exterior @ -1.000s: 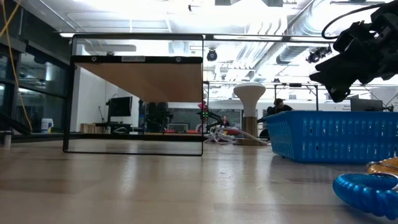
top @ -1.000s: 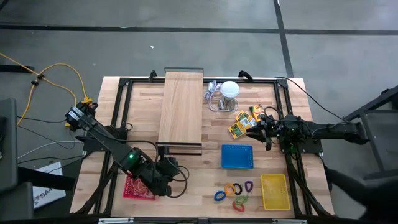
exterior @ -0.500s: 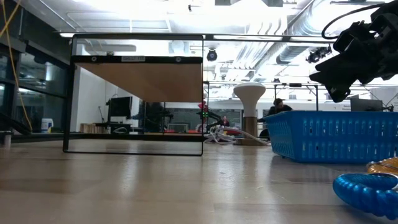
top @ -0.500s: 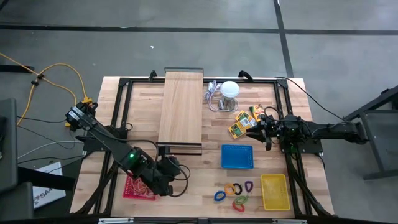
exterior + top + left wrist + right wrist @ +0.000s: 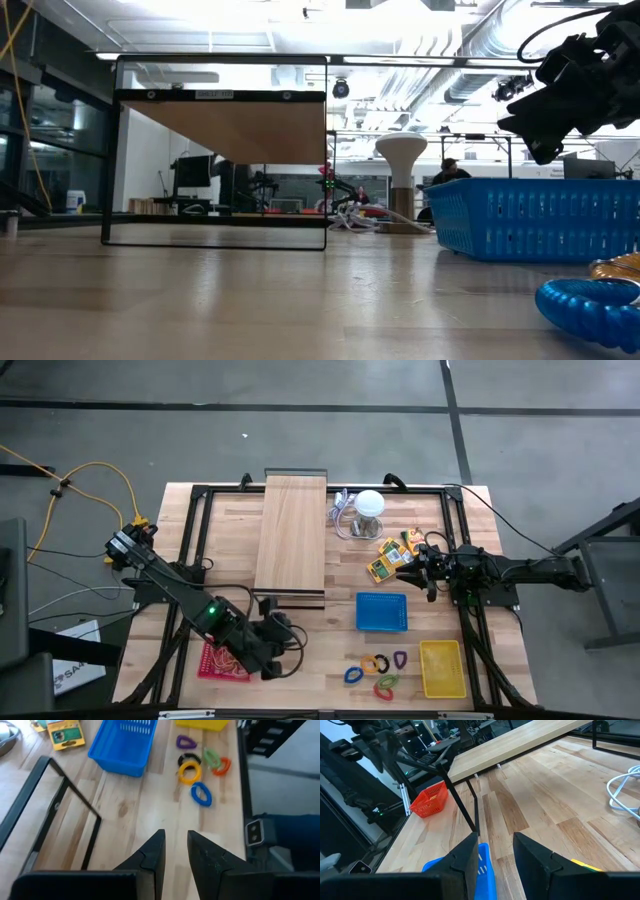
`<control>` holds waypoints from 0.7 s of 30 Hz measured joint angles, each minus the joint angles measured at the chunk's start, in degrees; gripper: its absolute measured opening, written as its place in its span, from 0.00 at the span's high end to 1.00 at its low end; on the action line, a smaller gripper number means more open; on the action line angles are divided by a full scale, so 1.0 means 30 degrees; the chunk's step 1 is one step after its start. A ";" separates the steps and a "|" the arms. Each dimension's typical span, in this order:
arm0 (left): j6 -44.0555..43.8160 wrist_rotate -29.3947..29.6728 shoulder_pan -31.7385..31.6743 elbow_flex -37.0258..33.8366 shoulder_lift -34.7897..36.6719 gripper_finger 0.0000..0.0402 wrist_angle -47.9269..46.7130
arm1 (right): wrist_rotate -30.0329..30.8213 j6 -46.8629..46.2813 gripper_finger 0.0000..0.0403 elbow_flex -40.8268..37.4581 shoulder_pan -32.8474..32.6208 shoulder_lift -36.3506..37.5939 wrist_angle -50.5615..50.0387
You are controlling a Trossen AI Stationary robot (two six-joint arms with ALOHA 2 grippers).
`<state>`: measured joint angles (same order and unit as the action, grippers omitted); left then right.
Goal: Pick & Place Office Desk Supplies
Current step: Put the bottom yellow crayon box into the blue bin
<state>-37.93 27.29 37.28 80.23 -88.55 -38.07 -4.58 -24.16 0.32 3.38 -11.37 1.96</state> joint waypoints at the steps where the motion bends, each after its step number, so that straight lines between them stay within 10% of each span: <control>1: 0.0000 0.0000 0.0000 0.0000 0.0000 0.81 0.0274 | 0.0013 0.0000 0.72 0.0000 0.0006 -0.0002 0.0000; 21: 0.0007 -0.0007 0.0000 0.0000 0.0000 0.81 0.4270 | 0.1086 -0.0073 0.72 0.0000 0.0007 0.0003 -0.0088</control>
<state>-37.91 27.27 37.28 80.23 -88.55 -25.27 -1.32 -24.38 0.32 3.40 -11.36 1.69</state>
